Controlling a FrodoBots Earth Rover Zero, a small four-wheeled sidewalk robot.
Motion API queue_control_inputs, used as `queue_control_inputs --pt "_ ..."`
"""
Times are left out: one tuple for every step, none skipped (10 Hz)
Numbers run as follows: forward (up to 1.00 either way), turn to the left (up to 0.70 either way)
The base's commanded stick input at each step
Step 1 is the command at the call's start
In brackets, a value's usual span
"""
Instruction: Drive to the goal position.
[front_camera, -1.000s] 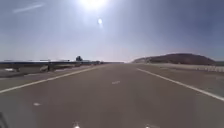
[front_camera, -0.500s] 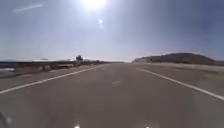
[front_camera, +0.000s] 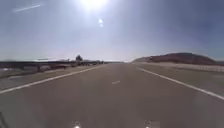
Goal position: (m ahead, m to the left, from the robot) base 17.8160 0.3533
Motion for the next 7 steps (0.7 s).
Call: queue_control_inputs --pt "1.00 0.00" --pt "1.00 0.00" --pt "1.00 0.00" --pt "1.00 0.00" --pt "1.00 0.00" --pt "1.00 0.00" --pt "1.00 0.00"
